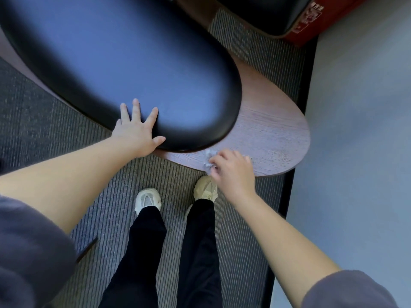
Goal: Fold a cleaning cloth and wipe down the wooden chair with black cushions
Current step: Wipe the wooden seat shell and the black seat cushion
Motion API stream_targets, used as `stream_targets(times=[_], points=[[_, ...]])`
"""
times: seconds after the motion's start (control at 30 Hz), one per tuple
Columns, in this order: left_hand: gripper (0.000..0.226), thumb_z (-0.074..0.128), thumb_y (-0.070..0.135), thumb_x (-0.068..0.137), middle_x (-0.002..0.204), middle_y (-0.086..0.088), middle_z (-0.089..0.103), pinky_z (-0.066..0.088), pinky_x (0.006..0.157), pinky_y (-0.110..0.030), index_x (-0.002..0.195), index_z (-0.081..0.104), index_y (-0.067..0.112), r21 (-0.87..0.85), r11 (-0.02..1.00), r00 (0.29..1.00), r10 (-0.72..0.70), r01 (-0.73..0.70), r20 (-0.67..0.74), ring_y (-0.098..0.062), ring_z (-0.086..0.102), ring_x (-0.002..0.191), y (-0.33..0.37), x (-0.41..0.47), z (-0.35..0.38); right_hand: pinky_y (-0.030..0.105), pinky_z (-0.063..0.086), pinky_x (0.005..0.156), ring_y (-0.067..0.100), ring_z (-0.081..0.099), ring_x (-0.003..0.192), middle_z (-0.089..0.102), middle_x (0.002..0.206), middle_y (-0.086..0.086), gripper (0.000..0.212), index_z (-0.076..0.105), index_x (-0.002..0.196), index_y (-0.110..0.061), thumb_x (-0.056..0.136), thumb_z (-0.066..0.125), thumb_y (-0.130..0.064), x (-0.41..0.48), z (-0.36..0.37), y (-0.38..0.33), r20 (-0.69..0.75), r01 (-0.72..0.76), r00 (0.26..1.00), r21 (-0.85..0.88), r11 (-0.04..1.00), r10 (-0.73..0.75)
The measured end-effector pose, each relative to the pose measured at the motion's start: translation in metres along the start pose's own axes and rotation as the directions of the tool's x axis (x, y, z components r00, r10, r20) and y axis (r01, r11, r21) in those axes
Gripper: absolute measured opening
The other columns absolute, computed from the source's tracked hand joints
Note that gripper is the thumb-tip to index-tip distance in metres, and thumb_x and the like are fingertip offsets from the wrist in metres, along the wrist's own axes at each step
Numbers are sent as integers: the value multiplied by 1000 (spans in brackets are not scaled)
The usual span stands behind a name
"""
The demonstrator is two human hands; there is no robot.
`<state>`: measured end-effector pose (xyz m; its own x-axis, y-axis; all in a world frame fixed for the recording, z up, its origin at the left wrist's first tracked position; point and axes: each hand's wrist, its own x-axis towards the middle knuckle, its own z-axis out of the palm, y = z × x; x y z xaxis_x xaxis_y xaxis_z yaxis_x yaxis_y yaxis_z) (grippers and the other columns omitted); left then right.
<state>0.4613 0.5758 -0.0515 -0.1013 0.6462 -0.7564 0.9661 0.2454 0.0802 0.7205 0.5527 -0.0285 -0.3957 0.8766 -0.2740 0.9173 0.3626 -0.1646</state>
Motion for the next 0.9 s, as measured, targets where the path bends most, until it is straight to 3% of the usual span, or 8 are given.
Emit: stream_targets(times=[0.1,0.23,0.37,0.47,0.5,0.6,0.73,0.9], points=[[83,35,63,96,159,-24,-18,12,118,-52,155,-10,26,-9,1000,1000,9,-9,-16,-49,-12,145,18,-6,4,33,31,68,25,57,82,64,88,-4,11,73,83,-23,72,72,-20,5,-12,20,-80,-171,982,12,985,172],[82,37,60,97,159,-28,-13,12,119,-51,156,-6,23,-19,998,997,62,-63,-48,-51,-7,145,50,-9,10,33,31,68,24,59,82,64,87,-5,15,72,84,-23,71,76,-21,-1,-16,26,6,53,999,-8,999,-53],[81,37,59,97,160,-26,-12,13,119,-51,156,-5,23,-52,997,997,58,-60,-52,-50,-6,145,67,-5,8,38,35,74,25,55,93,63,97,-3,14,72,93,-24,80,67,-24,24,-33,48,38,-174,984,3,985,174],[81,37,60,97,160,-25,-11,14,119,-51,157,-4,24,-56,997,997,51,-54,-63,-49,-5,146,78,1,4,37,33,79,23,54,102,63,105,-6,18,72,100,-27,85,63,-27,27,-30,34,277,93,955,58,994,-106],[81,37,61,96,160,-24,-11,14,119,-52,157,-4,24,-65,997,997,43,-47,-63,-48,-5,146,82,3,2,37,33,79,24,55,102,63,105,-5,18,72,100,-27,85,62,-27,32,-30,38,283,120,950,56,991,-131],[84,37,66,94,161,-21,-15,13,117,-60,156,-5,28,-132,991,999,5,-9,-32,-46,-9,147,94,9,-6,38,35,81,26,54,101,62,103,-3,17,72,100,-28,86,62,-28,57,-38,64,125,-124,984,-5,992,124],[97,39,79,84,161,-16,-21,14,110,-72,154,-11,33,-213,975,997,-64,71,41,-46,-16,146,116,22,-19,38,33,81,25,53,105,62,106,-4,17,71,100,-29,85,62,-27,69,-42,74,303,154,939,57,986,-164],[116,45,88,72,157,-15,-30,13,104,-79,151,-21,33,-248,950,978,-160,188,131,-47,-22,143,135,41,-31,38,34,75,26,55,96,62,98,-5,15,71,94,-31,82,64,-26,93,-49,115,162,54,985,1,999,-53]])
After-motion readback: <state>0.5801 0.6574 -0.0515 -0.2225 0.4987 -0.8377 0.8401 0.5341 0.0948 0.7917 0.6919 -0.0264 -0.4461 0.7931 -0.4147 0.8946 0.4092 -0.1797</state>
